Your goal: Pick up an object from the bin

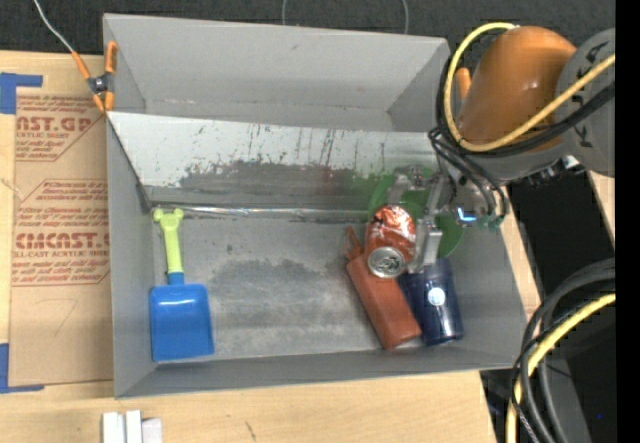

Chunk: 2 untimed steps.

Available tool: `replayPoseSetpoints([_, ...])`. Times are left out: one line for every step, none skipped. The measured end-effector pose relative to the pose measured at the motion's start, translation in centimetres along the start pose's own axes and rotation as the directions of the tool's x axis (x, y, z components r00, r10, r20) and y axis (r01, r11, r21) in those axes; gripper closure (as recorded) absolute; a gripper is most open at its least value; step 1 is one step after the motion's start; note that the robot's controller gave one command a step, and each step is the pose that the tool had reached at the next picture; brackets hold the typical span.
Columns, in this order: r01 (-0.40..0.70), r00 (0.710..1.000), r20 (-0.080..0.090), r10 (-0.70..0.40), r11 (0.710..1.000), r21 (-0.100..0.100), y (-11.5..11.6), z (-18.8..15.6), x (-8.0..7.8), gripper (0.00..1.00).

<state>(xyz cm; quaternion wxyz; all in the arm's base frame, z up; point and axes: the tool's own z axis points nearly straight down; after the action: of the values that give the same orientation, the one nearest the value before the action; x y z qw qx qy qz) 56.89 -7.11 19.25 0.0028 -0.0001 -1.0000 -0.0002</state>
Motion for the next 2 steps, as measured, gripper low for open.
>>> replayPoseSetpoints([0.001, 1.000, 0.008, -0.001, 1.000, 0.001, 0.0, -0.5, -0.2, 0.00])
replayPoseSetpoints([-0.055, 0.998, 0.010, 0.055, 0.998, 0.000, -0.5, 7.2, 1.8, 0.00])
